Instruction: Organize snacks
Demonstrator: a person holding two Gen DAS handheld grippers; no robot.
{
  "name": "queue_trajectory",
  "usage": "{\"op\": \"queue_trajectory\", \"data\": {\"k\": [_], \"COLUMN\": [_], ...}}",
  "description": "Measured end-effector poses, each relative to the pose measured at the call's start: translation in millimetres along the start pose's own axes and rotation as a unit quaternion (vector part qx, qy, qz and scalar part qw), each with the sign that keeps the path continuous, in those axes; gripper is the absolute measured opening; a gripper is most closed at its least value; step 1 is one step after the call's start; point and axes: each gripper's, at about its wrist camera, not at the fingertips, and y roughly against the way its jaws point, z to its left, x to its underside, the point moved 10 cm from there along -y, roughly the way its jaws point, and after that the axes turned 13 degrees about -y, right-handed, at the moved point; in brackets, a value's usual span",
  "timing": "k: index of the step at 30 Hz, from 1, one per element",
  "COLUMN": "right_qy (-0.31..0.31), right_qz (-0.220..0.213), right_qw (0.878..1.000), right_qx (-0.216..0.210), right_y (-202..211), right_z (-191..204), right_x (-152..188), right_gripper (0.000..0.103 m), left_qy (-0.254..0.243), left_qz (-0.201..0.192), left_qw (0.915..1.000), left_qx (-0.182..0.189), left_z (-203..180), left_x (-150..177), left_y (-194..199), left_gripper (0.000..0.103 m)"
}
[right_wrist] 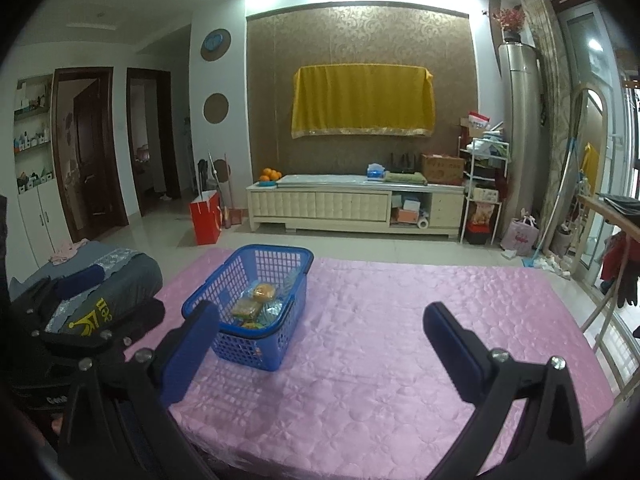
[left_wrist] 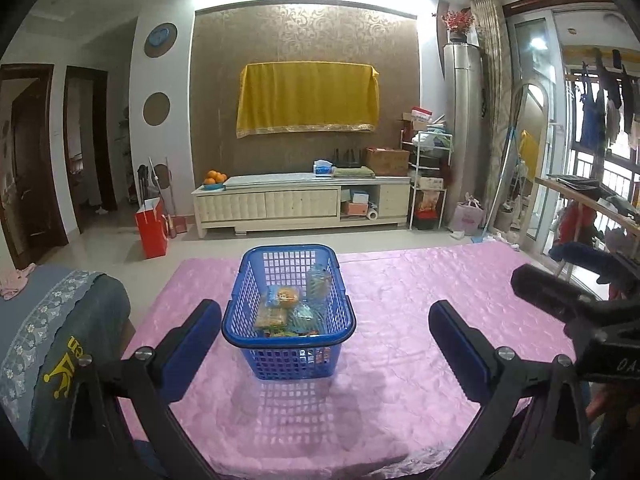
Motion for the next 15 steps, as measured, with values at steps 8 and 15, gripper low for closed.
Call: {"op": "queue_trajectory", "data": {"k": [8, 15], "right_qy": [-0.002, -0.005], "right_qz": [-0.001, 0.005], "right_qw": [1.000, 1.000], "right_qx": [0.009, 0.004], "right_y": [0.4, 1.2], "right_z": [-5.7, -6.8], "right_x": [0.6, 4.7], "right_gripper": [0.103, 0.103], "left_qy": [0.005, 0.019], "left_qz": [-0.005, -0.003], "left_qw": [1.0000, 0.9996], "left_qx": [0.006, 0.019], "left_z": [-1.9, -5.8], "left_x": [-3.2, -1.0], "left_y": [6.7, 8.0], "left_gripper": [0.103, 0.103]}}
